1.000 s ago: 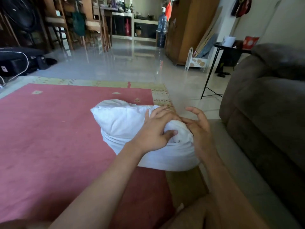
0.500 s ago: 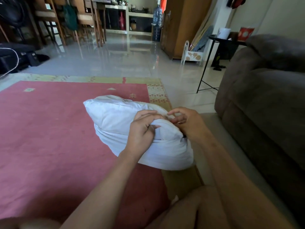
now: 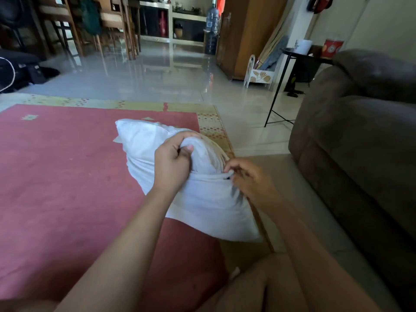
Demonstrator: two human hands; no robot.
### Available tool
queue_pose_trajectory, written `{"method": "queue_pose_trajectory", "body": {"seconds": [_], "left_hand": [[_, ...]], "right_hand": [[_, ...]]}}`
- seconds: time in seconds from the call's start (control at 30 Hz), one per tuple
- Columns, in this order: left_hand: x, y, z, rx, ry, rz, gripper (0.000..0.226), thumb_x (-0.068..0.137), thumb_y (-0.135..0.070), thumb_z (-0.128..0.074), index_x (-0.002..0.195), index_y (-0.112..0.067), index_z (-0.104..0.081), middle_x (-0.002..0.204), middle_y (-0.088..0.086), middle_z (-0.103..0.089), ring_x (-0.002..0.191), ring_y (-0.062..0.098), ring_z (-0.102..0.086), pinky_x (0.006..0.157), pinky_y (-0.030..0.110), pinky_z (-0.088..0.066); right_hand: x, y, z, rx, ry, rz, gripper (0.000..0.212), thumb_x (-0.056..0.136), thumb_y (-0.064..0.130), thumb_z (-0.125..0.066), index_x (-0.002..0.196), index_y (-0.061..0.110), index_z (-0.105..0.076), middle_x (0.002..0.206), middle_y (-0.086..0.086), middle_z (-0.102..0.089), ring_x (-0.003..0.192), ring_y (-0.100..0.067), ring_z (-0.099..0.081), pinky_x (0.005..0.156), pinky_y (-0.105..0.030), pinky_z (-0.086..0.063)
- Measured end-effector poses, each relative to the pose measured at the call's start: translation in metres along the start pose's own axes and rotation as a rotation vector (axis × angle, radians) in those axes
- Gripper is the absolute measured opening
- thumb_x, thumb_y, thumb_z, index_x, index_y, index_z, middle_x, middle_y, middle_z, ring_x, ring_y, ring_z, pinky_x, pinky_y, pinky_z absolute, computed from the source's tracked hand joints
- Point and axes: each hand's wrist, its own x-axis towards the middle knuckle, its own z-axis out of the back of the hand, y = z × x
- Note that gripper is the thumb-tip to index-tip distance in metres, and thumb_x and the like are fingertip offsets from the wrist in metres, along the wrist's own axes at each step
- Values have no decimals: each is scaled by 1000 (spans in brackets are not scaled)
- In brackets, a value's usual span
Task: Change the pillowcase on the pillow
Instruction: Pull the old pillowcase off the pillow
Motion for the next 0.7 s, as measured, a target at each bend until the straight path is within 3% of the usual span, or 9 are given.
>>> {"method": "queue_pose_trajectory", "body": {"seconds": [0.03, 0.1, 0.17, 0.23, 0.37, 0.53, 0.7], "left_hand": [[6, 1, 0, 14, 16, -14, 33, 84, -7, -49, 99, -28, -71, 102, -8, -73, 105, 14, -66, 100, 38, -50], [14, 1, -4, 71, 52, -36, 28, 89, -3, -50, 97, -22, -68, 93, -7, -72, 97, 14, -66, 94, 28, -50], [20, 3, -8, 142, 68, -36, 29, 90, 0, -51, 90, -25, -63, 79, -8, -67, 80, 12, -62, 80, 21, -48], [29, 6, -12, 198, 99, -34, 21, 86, -5, -48, 80, -22, -58, 72, -1, -65, 71, 15, -57, 73, 28, -48], [53, 11, -12, 243, 153, -13, 31, 76, -11, -43, 88, -11, -71, 88, 1, -73, 88, 20, -65, 84, 36, -53], [66, 20, -4, 357, 154, 70, 33, 73, -19, -38, 85, -26, -68, 91, -2, -73, 90, 22, -66, 83, 42, -54], [70, 28, -13, 349, 165, 84, 30, 79, -22, -43, 90, -18, -70, 88, 2, -73, 89, 24, -66, 82, 43, -54]], "right_hand": [[-5, 1, -3, -69, 50, 30, 20, 84, 25, -70, 101, 32, -60, 99, 15, -61, 91, -6, -59, 77, -25, -50], [-7, -5, -9, -291, 57, 71, 47, 70, 55, -77, 107, 39, -53, 105, 27, -53, 101, -2, -49, 85, -29, -46], [-5, -12, -16, -366, -13, 76, 52, 65, 62, -77, 106, 40, -53, 103, 31, -51, 98, -2, -44, 86, -33, -45], [-4, -17, -24, -402, -138, 150, 44, 70, 50, -80, 105, 34, -59, 103, 29, -54, 96, -6, -44, 84, -38, -47], [-9, -25, -42, -479, -283, 273, 30, 72, 19, -76, 100, 23, -65, 105, 13, -64, 98, -17, -54, 83, -42, -49], [-24, -38, -56, -582, -258, 203, 28, 66, 19, -69, 93, 27, -63, 102, 16, -64, 96, -14, -52, 79, -44, -50], [-28, -50, -55, -538, -285, 198, 24, 68, 22, -66, 91, 23, -65, 100, 14, -64, 96, -15, -54, 80, -44, -50]]}}
